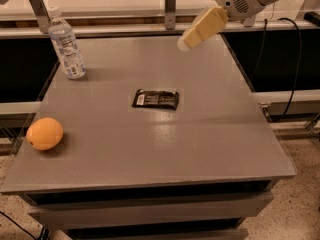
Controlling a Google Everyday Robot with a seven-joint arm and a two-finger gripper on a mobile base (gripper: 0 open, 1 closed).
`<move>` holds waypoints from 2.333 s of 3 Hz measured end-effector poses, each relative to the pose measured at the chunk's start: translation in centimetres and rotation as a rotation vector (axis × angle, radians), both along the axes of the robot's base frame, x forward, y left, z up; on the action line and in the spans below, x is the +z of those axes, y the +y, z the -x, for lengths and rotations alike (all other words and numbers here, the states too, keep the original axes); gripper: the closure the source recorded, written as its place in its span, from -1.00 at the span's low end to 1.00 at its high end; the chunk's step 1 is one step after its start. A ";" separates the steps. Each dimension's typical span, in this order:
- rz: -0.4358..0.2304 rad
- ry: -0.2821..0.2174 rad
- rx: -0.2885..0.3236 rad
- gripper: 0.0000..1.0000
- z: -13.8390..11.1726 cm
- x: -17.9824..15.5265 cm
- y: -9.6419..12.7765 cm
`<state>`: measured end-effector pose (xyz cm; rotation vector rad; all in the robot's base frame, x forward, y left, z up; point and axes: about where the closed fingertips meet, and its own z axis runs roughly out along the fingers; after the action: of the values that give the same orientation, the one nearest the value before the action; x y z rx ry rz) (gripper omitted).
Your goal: Move blue plastic bottle near rxbar chocolate
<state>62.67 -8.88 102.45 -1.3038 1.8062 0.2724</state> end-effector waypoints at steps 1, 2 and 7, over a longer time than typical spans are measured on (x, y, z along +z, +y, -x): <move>-0.075 -0.006 -0.097 -1.00 -3.3 -0.8 2.7; -0.075 -0.006 -0.096 -1.00 -3.3 -0.8 2.7; -0.460 -0.170 0.319 -1.00 -11.0 1.7 23.2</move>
Offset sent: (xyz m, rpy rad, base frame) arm 0.0239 0.0222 -0.0103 0.0440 0.0027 -0.0626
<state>73.72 14.35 104.20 -1.2309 1.2888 0.6870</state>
